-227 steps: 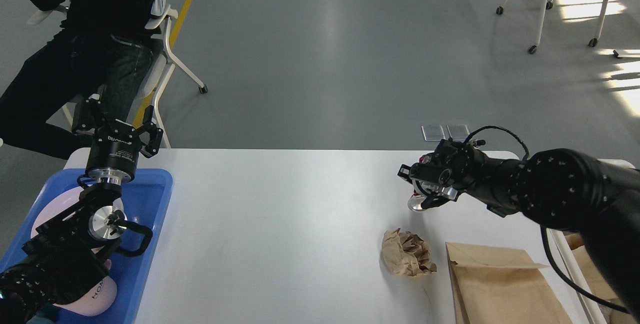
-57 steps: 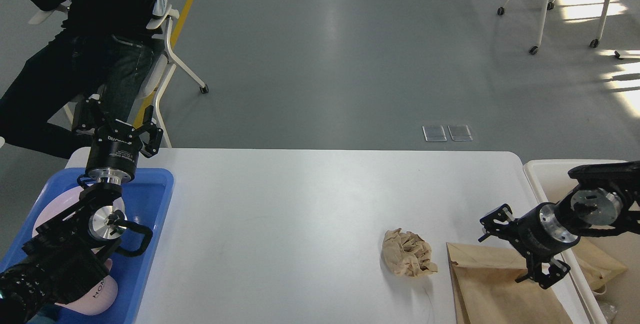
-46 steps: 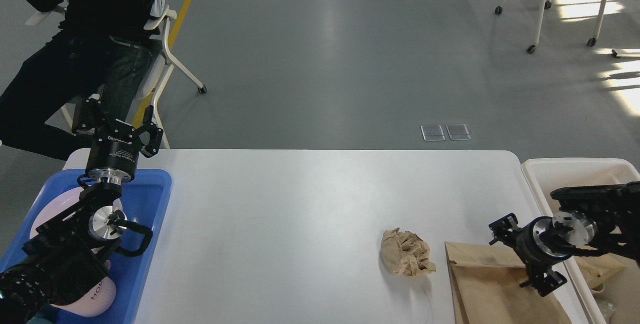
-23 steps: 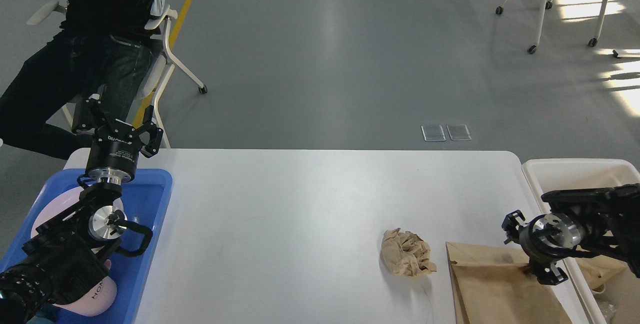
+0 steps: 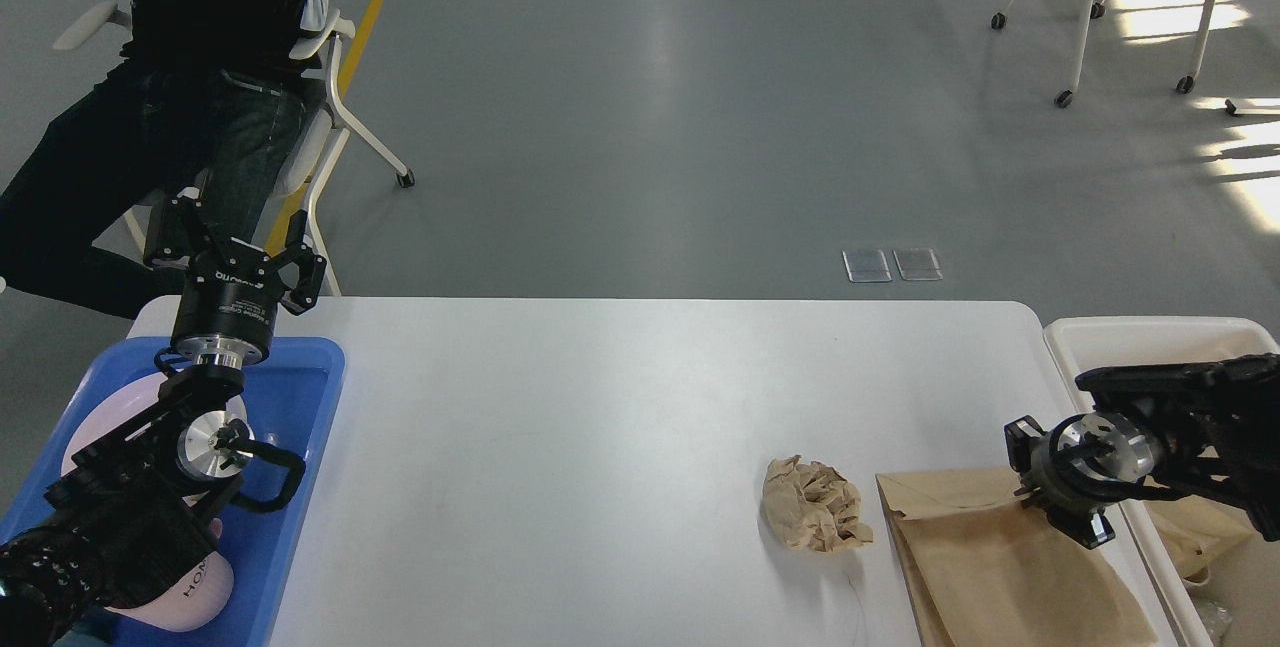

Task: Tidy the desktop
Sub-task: 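Grasp the paper bag, lift it and drop it into the bin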

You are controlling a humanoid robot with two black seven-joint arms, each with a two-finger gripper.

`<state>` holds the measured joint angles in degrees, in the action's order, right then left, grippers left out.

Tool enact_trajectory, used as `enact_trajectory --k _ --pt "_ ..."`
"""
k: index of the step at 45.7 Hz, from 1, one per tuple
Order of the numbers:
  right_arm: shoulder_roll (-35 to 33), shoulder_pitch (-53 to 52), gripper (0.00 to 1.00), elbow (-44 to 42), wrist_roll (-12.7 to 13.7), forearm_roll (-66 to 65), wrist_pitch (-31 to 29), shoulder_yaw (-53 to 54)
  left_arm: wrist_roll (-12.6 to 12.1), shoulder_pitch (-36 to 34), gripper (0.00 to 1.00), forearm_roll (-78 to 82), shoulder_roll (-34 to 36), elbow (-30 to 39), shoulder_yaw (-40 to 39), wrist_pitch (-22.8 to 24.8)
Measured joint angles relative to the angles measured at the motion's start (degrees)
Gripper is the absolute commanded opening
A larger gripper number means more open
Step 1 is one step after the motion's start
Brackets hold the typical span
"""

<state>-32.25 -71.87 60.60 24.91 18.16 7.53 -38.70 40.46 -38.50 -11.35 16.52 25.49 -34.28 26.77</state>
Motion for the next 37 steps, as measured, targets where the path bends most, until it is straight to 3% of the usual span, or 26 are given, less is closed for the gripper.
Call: enact_trajectory --k 13,20,27,37 --pt "-4.0 -12.8 0.00 1.9 4.0 0.4 -3.1 -4.4 0.0 0.0 0.97 0.0 0.0 0.0 0.0 0.0" --pt "-9.0 -23.8 0.00 3.1 6.7 0.5 -13.7 -4.6 0.0 0.0 0.97 0.0 0.0 0.0 0.0 0.0" --pt "-12.6 -34.0 0.00 3.1 7.5 0.6 -24.5 -4.8 0.0 0.0 0.97 0.0 0.0 0.0 0.0 0.0" --pt "-15.7 -44.1 0.00 2.9 8.4 0.6 -29.1 -4.8 0.0 0.0 0.97 0.0 0.0 0.0 0.0 0.0"
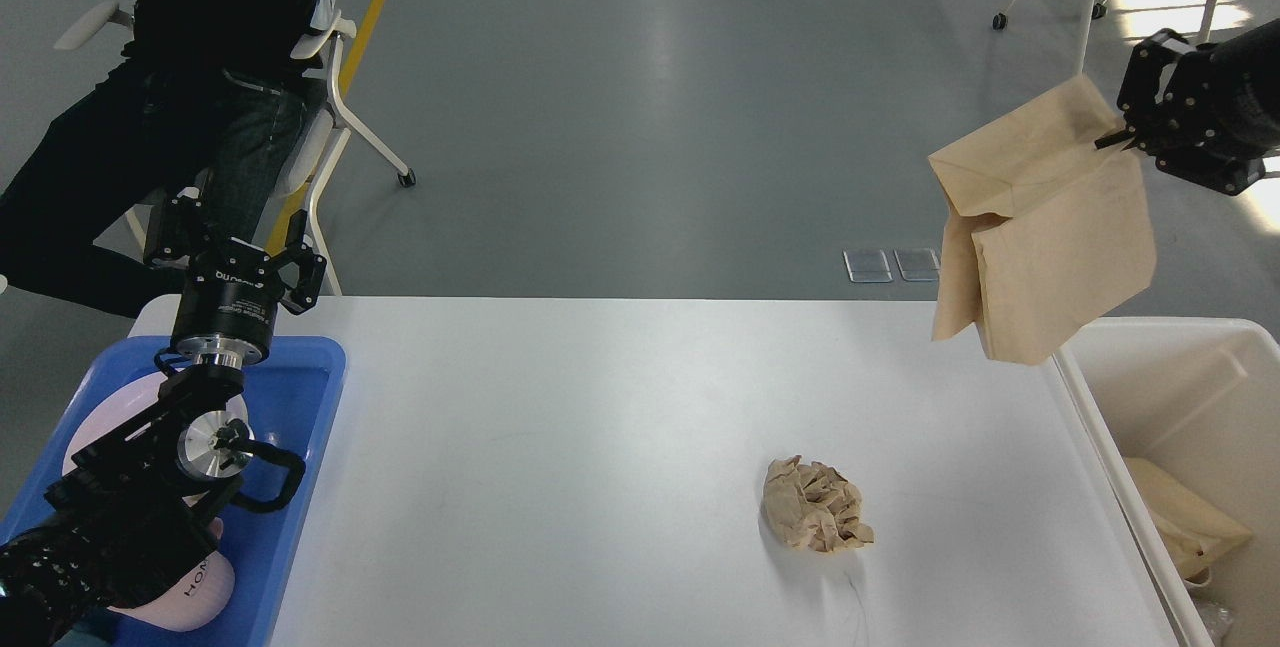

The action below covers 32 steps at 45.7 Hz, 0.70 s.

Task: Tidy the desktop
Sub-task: 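Grasp the paper bag, lift it and drop it into the bin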

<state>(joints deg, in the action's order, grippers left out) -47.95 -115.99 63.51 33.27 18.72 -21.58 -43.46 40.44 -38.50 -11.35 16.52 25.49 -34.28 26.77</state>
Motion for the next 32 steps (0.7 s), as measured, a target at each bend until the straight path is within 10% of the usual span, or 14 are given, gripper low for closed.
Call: enact_trajectory --k 32 --pt "2.1 26.7 0.07 -29.8 -0.3 -6.3 2.5 -0.4 0.0 0.0 0.97 0.0 0.0 0.0 0.0 0.0"
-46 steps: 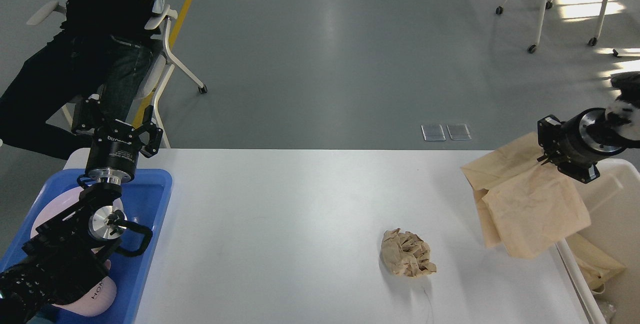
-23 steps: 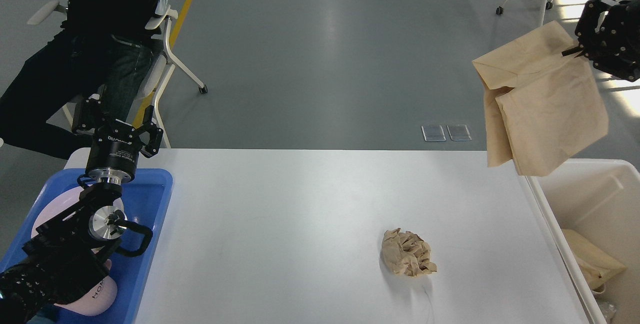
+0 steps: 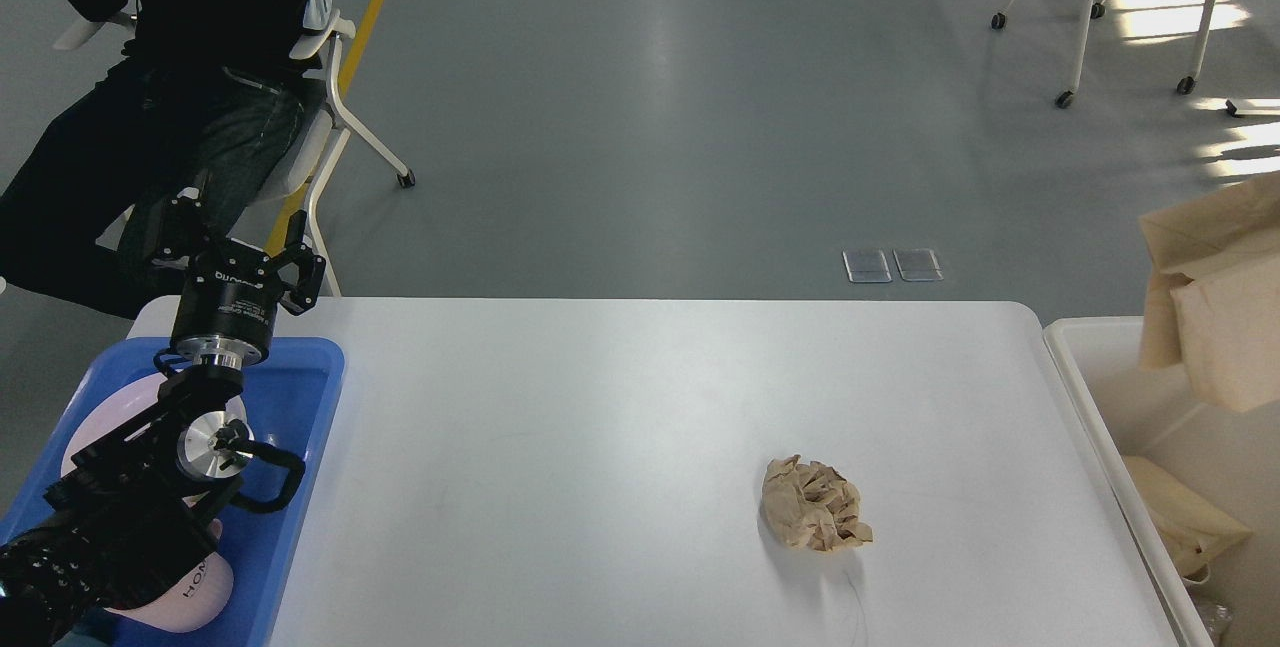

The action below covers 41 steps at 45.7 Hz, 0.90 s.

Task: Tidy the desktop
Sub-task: 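Grasp the paper bag, lift it and drop it into the bin, then swing the right gripper back over the table to the crumpled paper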

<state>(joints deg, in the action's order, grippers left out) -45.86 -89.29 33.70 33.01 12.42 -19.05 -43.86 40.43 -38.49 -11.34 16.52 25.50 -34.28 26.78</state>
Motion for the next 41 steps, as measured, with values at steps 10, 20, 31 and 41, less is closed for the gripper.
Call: enact_trajectory --k 10,20,31,41 --pt "3.6 10.6 0.98 -2.8 -0.3 -0.2 9.9 0.0 0.0 0.0 0.97 0.0 0.0 0.0 0.0 0.0" --pt "5.2 15.9 1.00 -3.1 -0.3 -0.3 15.8 0.0 0.0 0.0 0.96 0.0 0.0 0.0 0.0 0.0" --pt "8.5 15.5 1.00 0.3 -0.3 0.2 15.2 0.1 0.0 0.0 0.97 0.0 0.0 0.0 0.0 0.0" --pt "10.7 5.1 1.00 12.0 -0.3 0.4 13.6 -0.8 0.0 0.0 0.97 0.0 0.0 0.0 0.0 0.0"
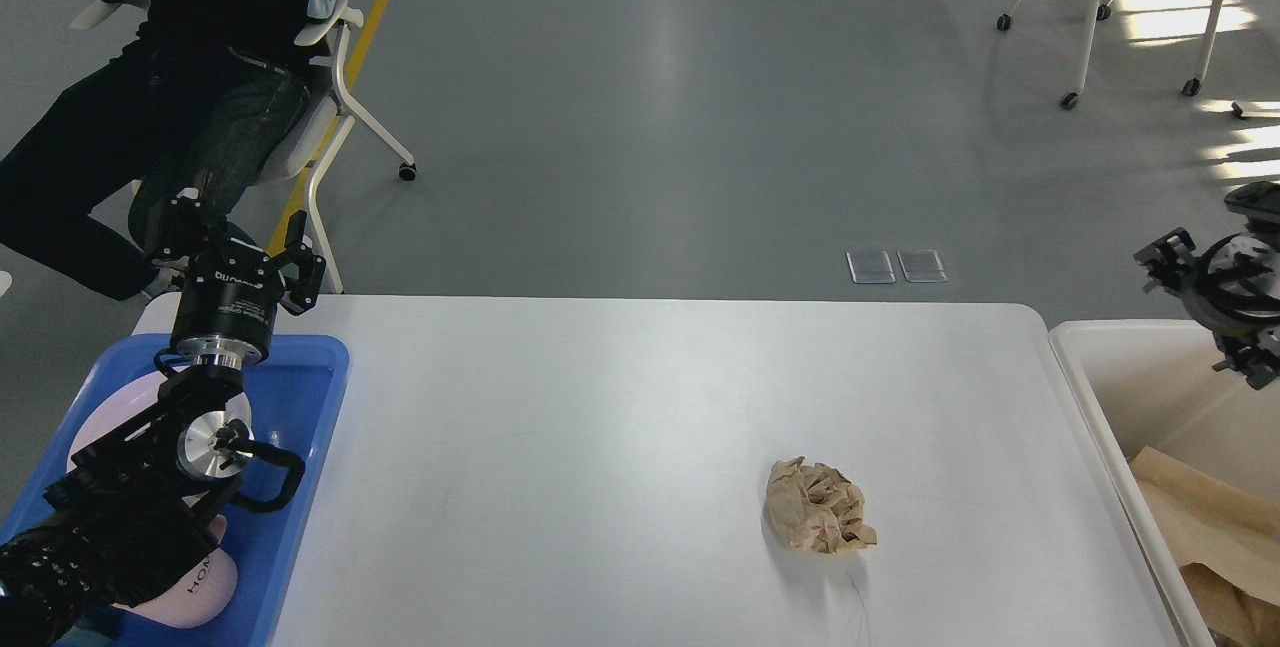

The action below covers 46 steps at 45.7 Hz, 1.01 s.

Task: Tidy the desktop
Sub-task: 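Swing the right gripper back over the table to the crumpled paper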

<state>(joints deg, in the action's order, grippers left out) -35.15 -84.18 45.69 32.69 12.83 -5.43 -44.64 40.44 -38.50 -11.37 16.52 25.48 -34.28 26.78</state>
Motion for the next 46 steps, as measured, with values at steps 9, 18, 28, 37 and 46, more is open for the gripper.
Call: enact_trajectory --k 9,18,28,37,46 --pt "6.5 -9.4 1.00 3.9 -0.1 0.1 -8.0 -5.8 0.0 0.0 0.97 0.0 0.0 0.0 0.0 0.0" --pt "10.8 -19.9 1.00 11.2 -0.2 0.0 -17.7 -8.2 0.0 0.0 0.97 0.0 0.0 0.0 0.0 0.0" --pt "14.7 -28.8 1.00 18.4 -0.2 0.3 -30.9 -8.6 0.0 0.0 0.97 0.0 0.0 0.0 0.0 0.0" --pt "15.4 -31.0 1.00 22.5 -0.2 0.3 -33.7 -6.8 0.0 0.0 0.97 0.0 0.0 0.0 0.0 0.0" --pt "17.1 -19.7 1.00 20.4 -0.3 0.2 -27.9 -3.7 0.0 0.0 0.97 0.0 0.0 0.0 0.0 0.0"
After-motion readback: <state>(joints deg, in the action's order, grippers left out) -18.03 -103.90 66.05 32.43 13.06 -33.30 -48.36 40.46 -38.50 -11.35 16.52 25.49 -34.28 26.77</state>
